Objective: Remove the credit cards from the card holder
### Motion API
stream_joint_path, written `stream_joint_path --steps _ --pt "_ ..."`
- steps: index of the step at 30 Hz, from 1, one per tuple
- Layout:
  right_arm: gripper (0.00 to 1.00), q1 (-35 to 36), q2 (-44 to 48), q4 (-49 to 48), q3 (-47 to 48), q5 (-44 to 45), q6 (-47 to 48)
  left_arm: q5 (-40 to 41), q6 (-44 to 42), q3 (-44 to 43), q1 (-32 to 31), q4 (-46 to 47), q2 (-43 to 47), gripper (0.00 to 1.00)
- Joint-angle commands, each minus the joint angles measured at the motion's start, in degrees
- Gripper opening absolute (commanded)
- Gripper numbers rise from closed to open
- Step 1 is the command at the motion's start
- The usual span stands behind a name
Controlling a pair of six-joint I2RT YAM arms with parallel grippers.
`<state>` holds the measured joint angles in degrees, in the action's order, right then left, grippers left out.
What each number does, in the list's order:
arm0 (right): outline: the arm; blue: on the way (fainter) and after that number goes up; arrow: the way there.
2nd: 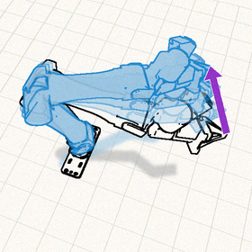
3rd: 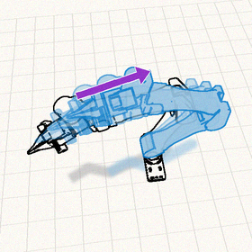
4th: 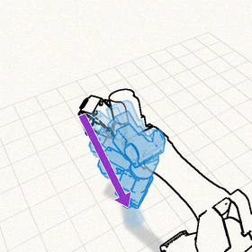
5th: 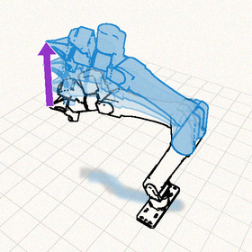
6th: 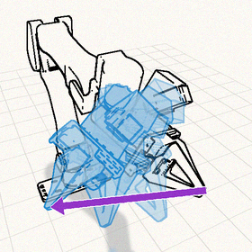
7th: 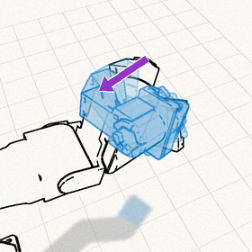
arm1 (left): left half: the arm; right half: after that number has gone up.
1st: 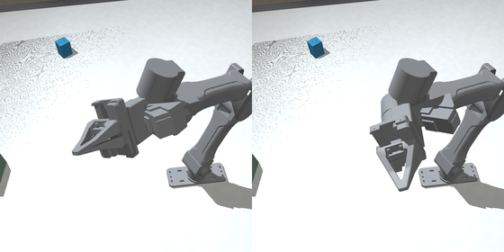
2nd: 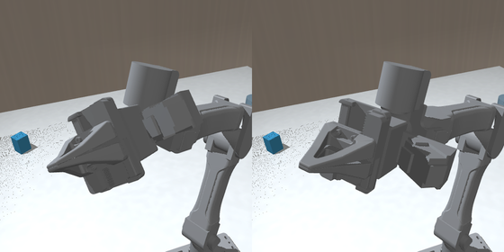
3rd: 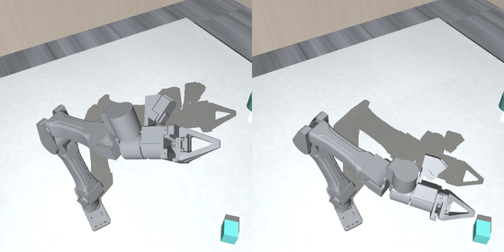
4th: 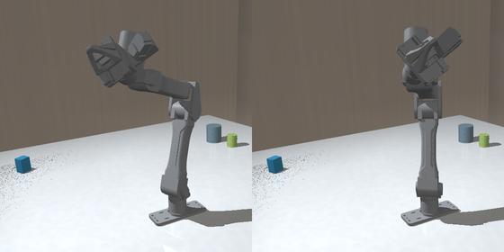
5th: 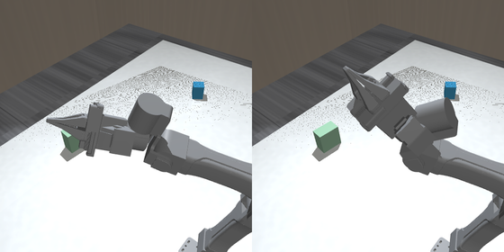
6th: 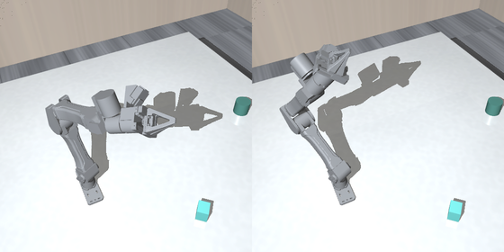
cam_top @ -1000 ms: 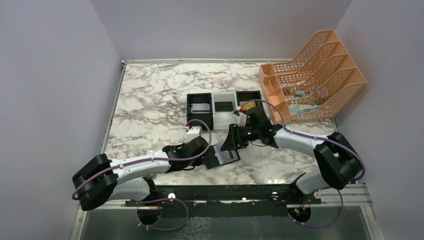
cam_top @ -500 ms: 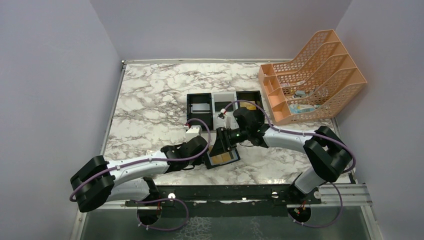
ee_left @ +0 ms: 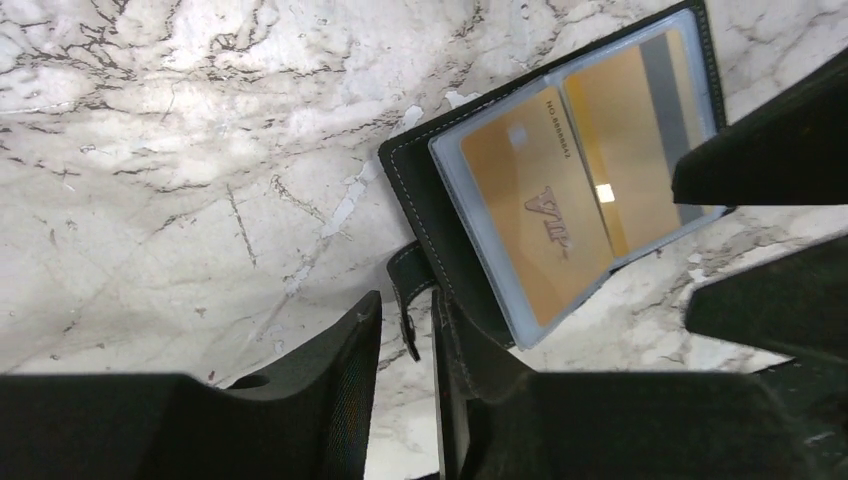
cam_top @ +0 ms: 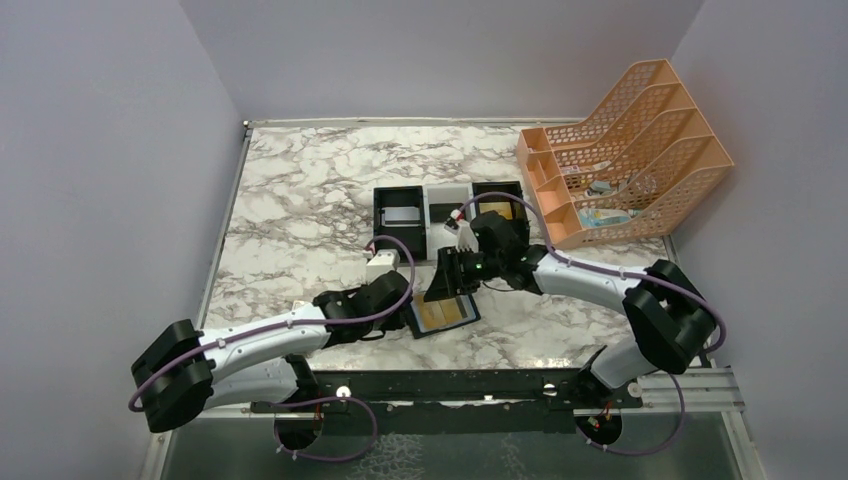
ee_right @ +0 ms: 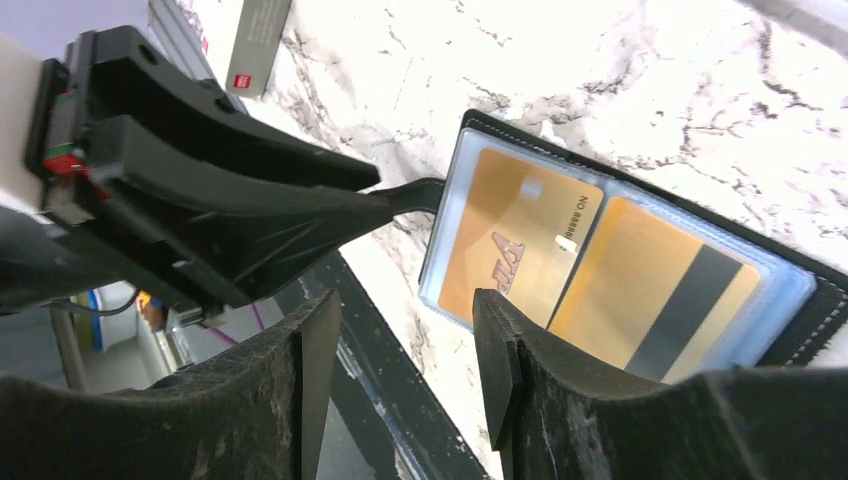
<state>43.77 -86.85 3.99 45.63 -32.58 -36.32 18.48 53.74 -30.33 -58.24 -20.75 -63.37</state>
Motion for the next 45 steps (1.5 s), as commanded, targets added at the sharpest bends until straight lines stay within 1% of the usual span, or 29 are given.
stream_joint_path --steps 1,4,5,6,8,11,14,17,21,25,29,33,35,37,42,43,45 --pt "0.51 0.0 1.4 -1.4 0.0 3.7 1.2 1.8 0.4 -2.2 0.1 -2.8 5.4 0.31" --pt "0.45 0.1 -1.8 -10.0 -3.0 -3.6 0.4 2.3 0.6 -2.3 0.1 -3.3 8.1 0.39" --pt "0.41 0.2 -3.2 -12.2 -3.6 -6.3 -0.3 2.4 0.7 -2.5 0.1 -3.6 9.0 0.41" --pt "0.38 0.5 -4.6 -13.3 -3.7 -6.7 -0.9 2.5 0.6 -2.7 0.1 -3.8 9.8 0.42" --pt "0.32 1.0 -7.2 -11.8 -3.0 -4.5 -0.5 2.6 0.7 -3.1 0.1 -4.2 11.3 0.42" --pt "0.32 1.8 -11.5 -7.5 -1.0 -1.2 2.1 2.7 1.0 -3.5 0.1 -4.2 13.1 0.45" --pt "0.32 2.6 -12.5 -6.9 -1.3 0.2 2.6 2.9 1.5 -3.5 0.1 -4.1 14.2 0.50" --pt "0.33 2.8 -8.8 -9.4 -3.7 1.2 1.4 2.6 1.7 -3.6 0.1 -3.8 14.4 0.53" --pt "0.38 2.8 -2.1 -7.6 -4.0 7.0 1.4 1.4 1.6 -3.4 0.1 -1.4 14.3 0.55" --pt "0.38 2.7 4.6 -4.4 -4.6 14.9 1.5 -1.7 1.2 -3.3 0.2 3.0 13.3 0.58" --pt "0.37 2.7 12.9 -1.2 -6.8 25.2 1.1 -4.6 2.0 -2.7 0.2 7.2 12.9 0.61" --pt "0.38 2.7 21.0 0.7 -10.9 35.3 -1.0 -6.9 4.8 1.1 0.2 15.3 14.5 0.64" --pt "0.38 2.5 23.7 -1.0 -13.5 36.3 -2.2 -8.5 6.2 4.1 0.3 21.1 15.1 0.66" --pt "0.38 2.3 24.6 -1.1 -14.6 34.6 -3.4 -10.3 8.4 6.6 0.3 25.8 14.8 0.66" --pt "0.40 2.2 29.3 -5.6 -18.1 32.5 -1.9 -15.2 10.3 10.0 0.2 31.9 10.5 0.66" --pt "0.45 2.1 30.9 -6.5 -19.0 31.4 -1.7 -15.7 10.3 11.1 0.2 33.8 9.9 0.66" --pt "0.65 2.1 33.6 -8.4 -21.0 29.4 -2.7 -16.2 10.3 12.3 0.2 36.6 8.9 0.66"
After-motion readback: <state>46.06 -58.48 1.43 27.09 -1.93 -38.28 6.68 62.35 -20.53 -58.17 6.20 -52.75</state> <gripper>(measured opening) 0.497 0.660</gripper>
